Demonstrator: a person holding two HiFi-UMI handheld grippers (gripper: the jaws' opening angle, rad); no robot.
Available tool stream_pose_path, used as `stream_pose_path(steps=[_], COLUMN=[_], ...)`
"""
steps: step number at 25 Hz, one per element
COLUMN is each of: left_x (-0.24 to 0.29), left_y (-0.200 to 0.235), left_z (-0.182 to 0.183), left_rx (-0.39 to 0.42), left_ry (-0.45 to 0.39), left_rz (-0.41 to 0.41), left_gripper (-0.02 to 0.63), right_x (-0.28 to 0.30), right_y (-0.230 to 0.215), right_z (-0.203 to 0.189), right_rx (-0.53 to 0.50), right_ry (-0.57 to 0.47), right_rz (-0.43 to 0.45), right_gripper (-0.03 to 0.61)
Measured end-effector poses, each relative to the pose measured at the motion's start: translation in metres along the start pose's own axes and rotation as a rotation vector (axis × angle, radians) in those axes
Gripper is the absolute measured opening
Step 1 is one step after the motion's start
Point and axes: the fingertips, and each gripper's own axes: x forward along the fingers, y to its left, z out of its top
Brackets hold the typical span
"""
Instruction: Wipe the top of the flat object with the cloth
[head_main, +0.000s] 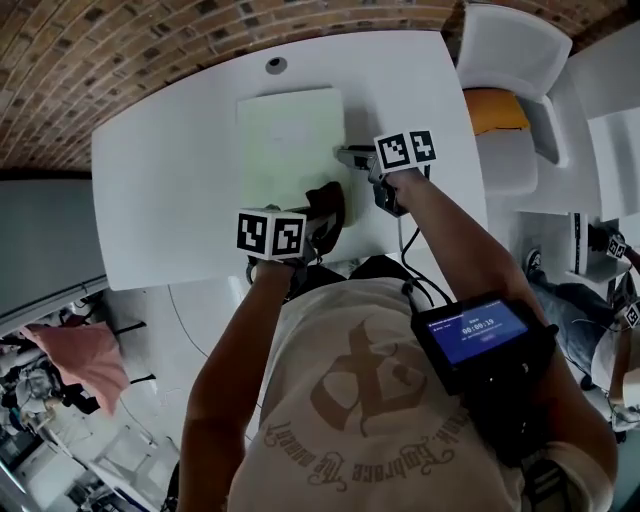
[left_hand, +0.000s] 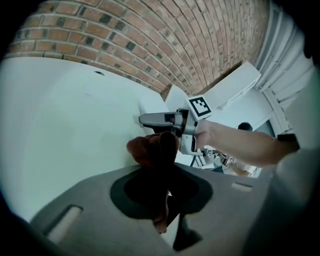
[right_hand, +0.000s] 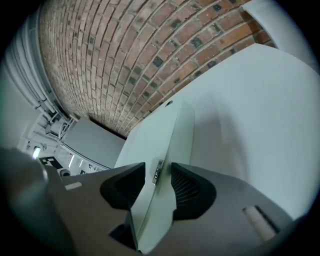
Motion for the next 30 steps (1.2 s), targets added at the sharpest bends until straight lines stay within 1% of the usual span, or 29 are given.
stream_pose_path(steps=[3,5,8,11,13,16,22,30], left_x=[0.015,0.025,0.042,0.049,0.042,0.028,-0.004,-0.054], left_y=[-0.002,-0.007,-0.011,-0.006,0.002,0.018,0.051,0.096], left_z=[-0.002,-0.001,-0.004,-0.013,-0.017,-0.023,-0.038,-0.048], left_rx=[0.003,-0.009,-0.028,-0.012,-0.012,-0.043,-0.131,-0.188], left_ry=[0.015,0.019,0.036,0.07,0.075,0.063,-0.004,-0.07], left_rz=[0.017,0.009,0.001,0.045,0.082,0.125,0.194,0.288], left_gripper=[0.074,0.074,0.074,0.074,0.074,0.074,0.074,0.074], right_x=[0.005,0.006,0.005,0.006,0.009,0.011,0.011,0.01], right_y=[-0.004,-0.007,-0.009,-0.009,-0.007,-0.009,-0.011,-0.014], right_z=[-0.003,-0.006,-0.008,-0.009,-0.009,-0.01,-0.009,-0.009], right_rx=[-0.005,-0.015,-0.002,-0.001,-0.014,-0.026,-0.044,-0.055], right_ry=[0.028,0.05,0.049,0.057,0.065,0.071,0.08,0.095], right_rz=[-0.018,-0.033,-0.032,-0.045,-0.05,-0.043,-0.035,-0.041], right_gripper=[0.169,0.175,0.176,0.173,0.173,0.173,0.173,0.172])
